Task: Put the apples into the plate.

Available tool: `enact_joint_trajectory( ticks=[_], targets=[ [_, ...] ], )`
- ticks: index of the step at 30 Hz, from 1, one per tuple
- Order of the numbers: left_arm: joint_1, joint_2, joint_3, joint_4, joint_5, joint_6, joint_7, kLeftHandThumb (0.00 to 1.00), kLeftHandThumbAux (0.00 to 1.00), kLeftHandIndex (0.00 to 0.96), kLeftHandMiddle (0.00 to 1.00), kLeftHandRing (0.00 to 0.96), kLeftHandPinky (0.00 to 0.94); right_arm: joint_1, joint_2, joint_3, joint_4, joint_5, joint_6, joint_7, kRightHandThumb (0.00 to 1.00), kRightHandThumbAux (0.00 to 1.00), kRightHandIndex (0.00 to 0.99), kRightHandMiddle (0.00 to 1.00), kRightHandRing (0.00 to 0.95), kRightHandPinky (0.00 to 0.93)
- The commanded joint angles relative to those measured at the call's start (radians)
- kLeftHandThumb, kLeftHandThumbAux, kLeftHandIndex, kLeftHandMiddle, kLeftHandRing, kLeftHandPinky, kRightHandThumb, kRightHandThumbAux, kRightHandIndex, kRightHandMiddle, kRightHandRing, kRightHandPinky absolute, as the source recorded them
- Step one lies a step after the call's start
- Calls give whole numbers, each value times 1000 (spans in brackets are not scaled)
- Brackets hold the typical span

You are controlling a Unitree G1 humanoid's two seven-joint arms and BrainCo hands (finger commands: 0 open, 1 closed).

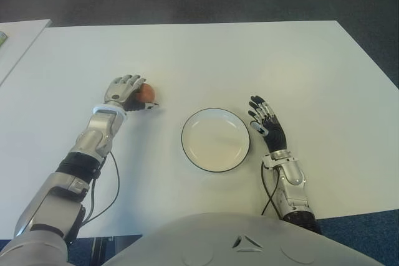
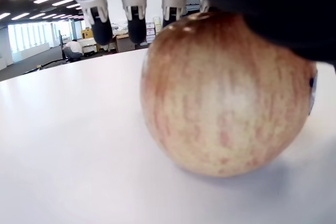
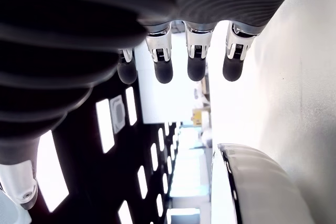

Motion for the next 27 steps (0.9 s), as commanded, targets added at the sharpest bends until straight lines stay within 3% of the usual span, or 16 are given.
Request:
enact_joint_trajectory(
  ticks=[1,27],
  targets=[
    [17,-32,-29,3,-13,24,-24,312,252,0,0,0,0,115,-17,-23,136,2,103,-5,161,555,0,0,0,12],
    [49,-66,-72,15,-56,68,-37,313,275,0,0,0,0,118,-36,-50,128,42,129,31,172,534,0,0,0,6]
  ],
)
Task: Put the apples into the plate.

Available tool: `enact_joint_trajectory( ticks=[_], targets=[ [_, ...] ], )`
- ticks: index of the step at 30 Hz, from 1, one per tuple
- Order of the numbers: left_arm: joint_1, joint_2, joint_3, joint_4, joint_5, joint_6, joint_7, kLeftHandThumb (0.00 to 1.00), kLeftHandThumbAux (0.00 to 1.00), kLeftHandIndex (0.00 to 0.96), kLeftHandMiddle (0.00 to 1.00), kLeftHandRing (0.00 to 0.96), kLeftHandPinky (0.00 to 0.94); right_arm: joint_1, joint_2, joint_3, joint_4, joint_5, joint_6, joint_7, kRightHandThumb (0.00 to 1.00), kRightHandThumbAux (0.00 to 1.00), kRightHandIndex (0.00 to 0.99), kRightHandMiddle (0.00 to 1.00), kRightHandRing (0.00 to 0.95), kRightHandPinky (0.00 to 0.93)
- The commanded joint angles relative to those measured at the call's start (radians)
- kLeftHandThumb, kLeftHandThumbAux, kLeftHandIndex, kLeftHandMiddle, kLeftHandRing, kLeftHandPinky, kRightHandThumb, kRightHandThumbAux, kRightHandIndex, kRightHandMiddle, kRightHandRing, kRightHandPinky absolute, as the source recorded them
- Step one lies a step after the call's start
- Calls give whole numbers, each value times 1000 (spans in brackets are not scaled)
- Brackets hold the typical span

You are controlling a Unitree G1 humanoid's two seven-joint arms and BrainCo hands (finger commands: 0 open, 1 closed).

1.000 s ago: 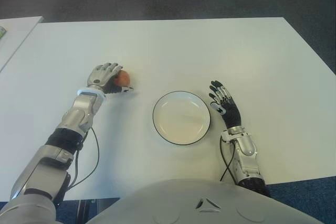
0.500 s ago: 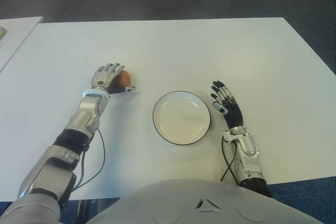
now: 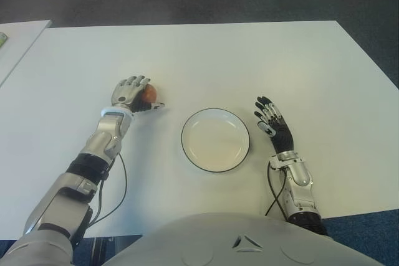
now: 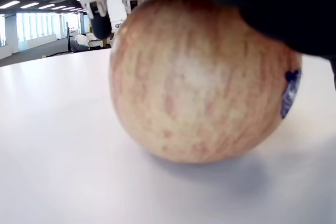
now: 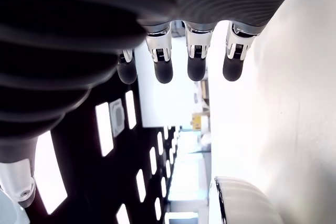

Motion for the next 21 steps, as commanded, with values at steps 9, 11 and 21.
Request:
enact_joint_trajectory(
  ticks=[9,11,21],
  targets=[
    [48,-28,-41,43,-16,17,-28,317,291,0,0,0,0,116,-15,-16,118,13,135,2,168,518,0,0,0,3],
    [50,-30,-42,46,-17,19,-24,318,296,0,0,0,0,117,-18,-18,117,17,136,5,166,515,0,0,0,2],
    [50,-56,-55,91,-23,24,18,322,311,0,0,0,2,122,-39,-40,114,50,145,45,152,515,0,0,0,0]
  ],
)
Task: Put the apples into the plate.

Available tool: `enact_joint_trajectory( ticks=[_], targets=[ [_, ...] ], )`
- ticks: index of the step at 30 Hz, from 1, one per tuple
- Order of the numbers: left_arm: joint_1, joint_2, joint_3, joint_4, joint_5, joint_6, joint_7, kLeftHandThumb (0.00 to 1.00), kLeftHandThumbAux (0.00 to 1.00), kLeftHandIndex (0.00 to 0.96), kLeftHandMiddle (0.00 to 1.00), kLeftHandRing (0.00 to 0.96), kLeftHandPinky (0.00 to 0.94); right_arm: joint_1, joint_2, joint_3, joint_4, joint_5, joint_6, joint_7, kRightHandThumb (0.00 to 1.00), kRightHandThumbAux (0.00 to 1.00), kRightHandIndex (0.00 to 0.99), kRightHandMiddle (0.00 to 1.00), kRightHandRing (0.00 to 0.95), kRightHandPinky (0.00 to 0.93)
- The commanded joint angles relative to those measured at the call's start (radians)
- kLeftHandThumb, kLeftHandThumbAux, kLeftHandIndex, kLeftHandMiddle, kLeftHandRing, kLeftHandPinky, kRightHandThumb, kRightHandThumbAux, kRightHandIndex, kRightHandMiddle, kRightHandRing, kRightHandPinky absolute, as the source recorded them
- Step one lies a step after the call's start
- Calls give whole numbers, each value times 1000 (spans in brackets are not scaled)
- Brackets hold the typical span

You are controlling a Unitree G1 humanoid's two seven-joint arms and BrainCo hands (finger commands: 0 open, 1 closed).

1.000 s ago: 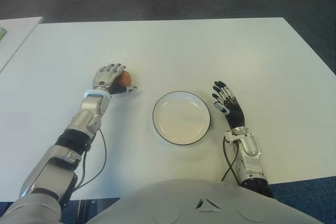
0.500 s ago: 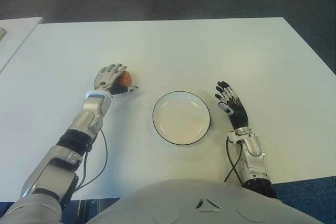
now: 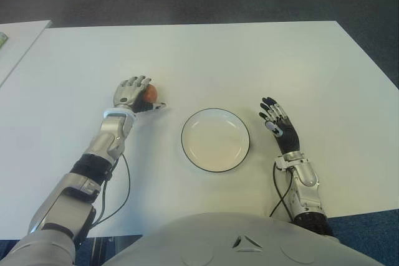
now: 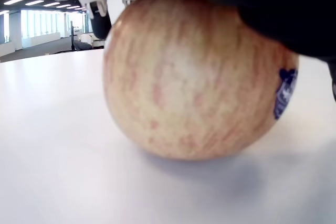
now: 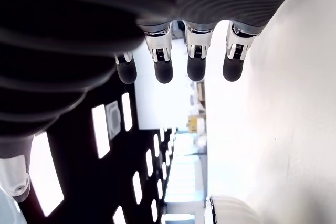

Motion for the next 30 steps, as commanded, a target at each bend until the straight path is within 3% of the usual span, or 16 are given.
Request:
enact_joint_trajectory(
  ticks=[1,12,15,18,20,23,27,30],
  targets=[
    [51,-30,-42,67,-7,4,-15,322,311,0,0,0,2,119,-4,-15,113,16,119,16,151,515,0,0,0,0],
    [46,-41,-84,130,12,25,18,328,324,0,0,0,10,139,-41,-48,83,68,118,79,148,530,0,0,0,0],
    [-7,-36,-84,308,-5,-51,87,334,345,0,0,0,22,143,-53,-54,79,75,125,92,148,529,0,0,0,0],
    [-87,-62,-101,563,0,-128,174,342,376,4,0,0,41,149,-66,-57,72,69,131,94,148,531,0,0,0,0],
    [-103,-68,-112,610,11,-136,188,352,400,18,19,17,76,156,-73,-60,66,61,131,89,148,537,0,0,0,0],
    [-99,-68,-128,599,27,-119,192,385,425,87,111,101,169,161,-79,-65,63,57,124,87,147,546,0,1,0,0],
    [-97,-70,-175,602,73,-72,232,539,439,286,286,254,297,164,-77,-72,64,59,99,89,139,548,0,10,0,0],
    [-107,-73,-200,627,83,-63,269,646,587,379,339,296,317,160,-79,-77,70,56,92,90,135,550,0,18,0,0]
  ],
)
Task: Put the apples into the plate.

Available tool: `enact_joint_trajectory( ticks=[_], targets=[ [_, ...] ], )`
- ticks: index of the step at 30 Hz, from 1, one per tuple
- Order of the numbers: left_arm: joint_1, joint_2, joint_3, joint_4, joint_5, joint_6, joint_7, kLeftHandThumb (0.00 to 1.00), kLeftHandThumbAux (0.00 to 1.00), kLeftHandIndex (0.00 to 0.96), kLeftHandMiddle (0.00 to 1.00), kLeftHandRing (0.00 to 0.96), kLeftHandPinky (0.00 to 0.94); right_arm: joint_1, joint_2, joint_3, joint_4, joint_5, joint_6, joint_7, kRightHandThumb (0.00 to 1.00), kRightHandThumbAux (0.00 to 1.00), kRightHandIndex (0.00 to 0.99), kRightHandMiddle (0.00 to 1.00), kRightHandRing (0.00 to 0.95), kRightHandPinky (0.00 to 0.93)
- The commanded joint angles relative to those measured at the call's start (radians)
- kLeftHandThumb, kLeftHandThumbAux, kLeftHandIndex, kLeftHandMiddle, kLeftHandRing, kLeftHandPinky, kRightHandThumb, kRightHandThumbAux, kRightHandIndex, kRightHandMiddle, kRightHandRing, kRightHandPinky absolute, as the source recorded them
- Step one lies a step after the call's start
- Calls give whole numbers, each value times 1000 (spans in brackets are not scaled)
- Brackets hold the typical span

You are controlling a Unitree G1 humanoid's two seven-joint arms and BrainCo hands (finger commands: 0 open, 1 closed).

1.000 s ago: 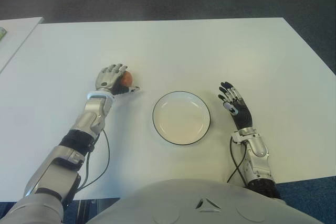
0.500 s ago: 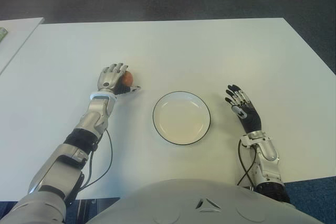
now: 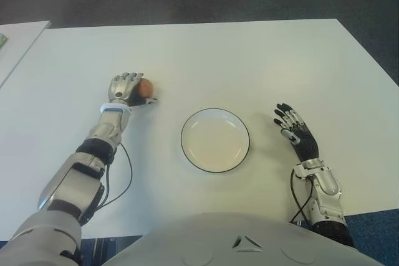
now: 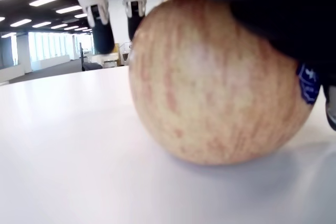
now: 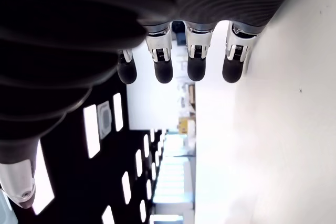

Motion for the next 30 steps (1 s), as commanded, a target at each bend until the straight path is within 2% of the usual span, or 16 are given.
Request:
enact_joint_trajectory(
  ticks=[1,5,7,11,16,20,30],
  targets=[
    [92,-49,-121,180,66,24,-3,671,624,397,349,301,310,94,15,-5,99,-5,73,0,135,553,0,23,0,0],
    [81,-46,-148,220,67,5,48,730,667,423,410,375,374,85,14,-16,110,2,73,4,134,559,0,35,2,1],
    [73,-43,-159,237,61,-14,59,796,664,424,459,478,453,78,16,-21,118,8,76,5,135,560,3,43,6,4],
    [64,-41,-168,265,41,-46,75,835,662,417,526,598,552,66,16,-30,128,11,87,4,135,560,15,56,14,9],
    [72,-53,-131,282,-18,-86,122,845,664,410,524,718,685,53,19,-41,138,9,88,-3,130,558,37,75,27,9],
    [69,-57,-129,294,-42,-103,141,847,666,405,526,771,746,47,18,-44,140,3,85,-5,125,554,46,83,30,7],
    [68,-70,-113,293,-103,-107,146,853,666,401,538,827,822,26,25,-51,168,10,67,8,115,556,63,100,51,22]
  ],
)
